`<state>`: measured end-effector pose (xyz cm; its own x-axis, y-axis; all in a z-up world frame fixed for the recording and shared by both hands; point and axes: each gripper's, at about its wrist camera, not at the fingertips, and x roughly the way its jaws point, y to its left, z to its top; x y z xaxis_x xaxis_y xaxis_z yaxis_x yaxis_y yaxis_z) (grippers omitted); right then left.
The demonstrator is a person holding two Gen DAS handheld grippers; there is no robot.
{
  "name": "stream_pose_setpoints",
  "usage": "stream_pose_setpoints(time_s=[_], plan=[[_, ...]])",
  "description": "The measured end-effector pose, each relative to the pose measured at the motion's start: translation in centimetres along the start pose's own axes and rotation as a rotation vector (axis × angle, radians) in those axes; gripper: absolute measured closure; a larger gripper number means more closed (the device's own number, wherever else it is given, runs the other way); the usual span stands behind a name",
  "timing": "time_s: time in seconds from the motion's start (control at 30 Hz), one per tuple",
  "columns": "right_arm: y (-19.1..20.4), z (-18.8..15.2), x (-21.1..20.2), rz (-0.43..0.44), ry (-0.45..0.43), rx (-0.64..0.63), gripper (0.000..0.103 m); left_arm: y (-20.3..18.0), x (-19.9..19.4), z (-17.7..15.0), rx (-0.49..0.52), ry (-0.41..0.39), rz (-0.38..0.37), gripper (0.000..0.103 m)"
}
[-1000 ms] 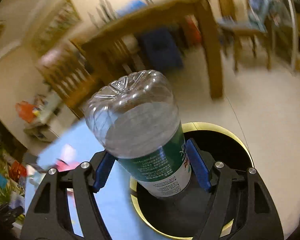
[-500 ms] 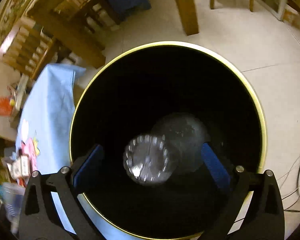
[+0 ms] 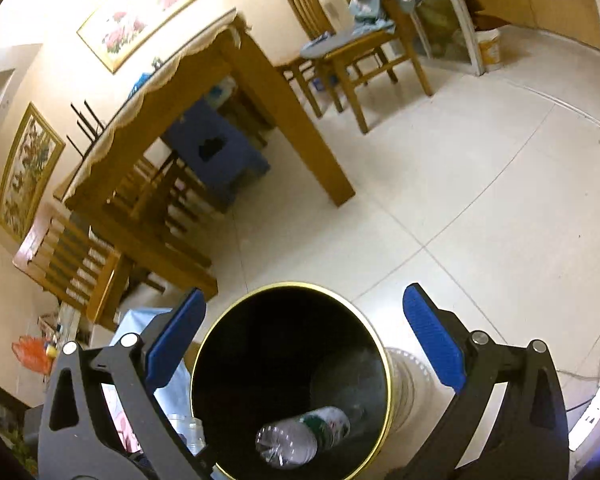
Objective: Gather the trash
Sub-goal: 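Drop the bottle into the black bin with the right tool while the left tool drops the cup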
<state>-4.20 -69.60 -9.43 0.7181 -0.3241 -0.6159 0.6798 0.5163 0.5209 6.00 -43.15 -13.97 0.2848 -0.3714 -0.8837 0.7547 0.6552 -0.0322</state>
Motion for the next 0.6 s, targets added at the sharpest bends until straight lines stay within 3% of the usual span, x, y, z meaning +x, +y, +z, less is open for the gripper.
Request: stream_pose_setpoints(time_s=[0.03, 0.23, 0.43, 0.5, 0.6], plan=[[-0.3, 0.5, 0.1, 0.000, -0.007, 0.003, 0.006, 0.0, -0.1, 0.0, -0.003, -0.009, 0.000, 0.034], [-0.3, 0.6, -0.8, 0.007, -0.015, -0.022, 0.006, 1.1, -1.6, -1.0, -0.020, -0.032, -0.003, 0.034], [3.9, -0.8, -0.7, 0.030, -0.011, -0.167, 0.006, 5.2, -7.6, -4.6, -0.154, -0.120, -0.061, 0.032], [5.5, -1.5, -0.7, 0.043, -0.008, -0.222, 0.006, 7.2, -10.5, -6.8, -0.192, -0.180, -0.033, 0.024], [8.5, -3.1, -1.0, 0.100, -0.001, -0.321, 0.006, 10.3, -14.4, -10.6, -0.248, -0.272, 0.086, 0.010]])
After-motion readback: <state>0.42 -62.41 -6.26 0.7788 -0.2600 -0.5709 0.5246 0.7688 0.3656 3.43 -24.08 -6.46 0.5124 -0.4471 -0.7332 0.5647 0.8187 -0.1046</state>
